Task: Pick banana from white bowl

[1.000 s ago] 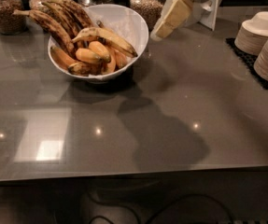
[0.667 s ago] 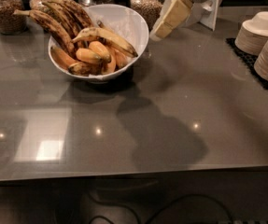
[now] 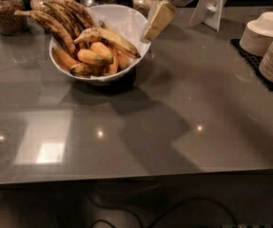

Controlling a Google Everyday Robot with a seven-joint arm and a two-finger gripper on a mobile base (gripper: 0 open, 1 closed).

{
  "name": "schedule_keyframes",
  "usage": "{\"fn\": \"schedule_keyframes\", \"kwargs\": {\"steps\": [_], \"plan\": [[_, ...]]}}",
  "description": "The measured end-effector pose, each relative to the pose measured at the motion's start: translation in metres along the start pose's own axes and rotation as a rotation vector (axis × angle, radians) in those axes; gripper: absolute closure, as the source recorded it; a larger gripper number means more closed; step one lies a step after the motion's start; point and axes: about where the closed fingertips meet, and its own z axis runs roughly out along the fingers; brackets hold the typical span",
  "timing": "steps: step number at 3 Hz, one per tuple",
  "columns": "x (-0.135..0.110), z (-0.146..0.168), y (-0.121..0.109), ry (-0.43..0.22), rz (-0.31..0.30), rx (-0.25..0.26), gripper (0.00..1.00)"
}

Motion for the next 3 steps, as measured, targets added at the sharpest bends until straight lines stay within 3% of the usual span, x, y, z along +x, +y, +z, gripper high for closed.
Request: {"fn": "schedule_keyframes", "kwargs": {"steps": [2, 3], "plan": [[-0.006, 0.039, 0.015, -0.024, -0.051, -0.077, 0.42], [-0.006, 0.051, 0.021, -0.031, -0.061, -0.106, 0.5]]}}
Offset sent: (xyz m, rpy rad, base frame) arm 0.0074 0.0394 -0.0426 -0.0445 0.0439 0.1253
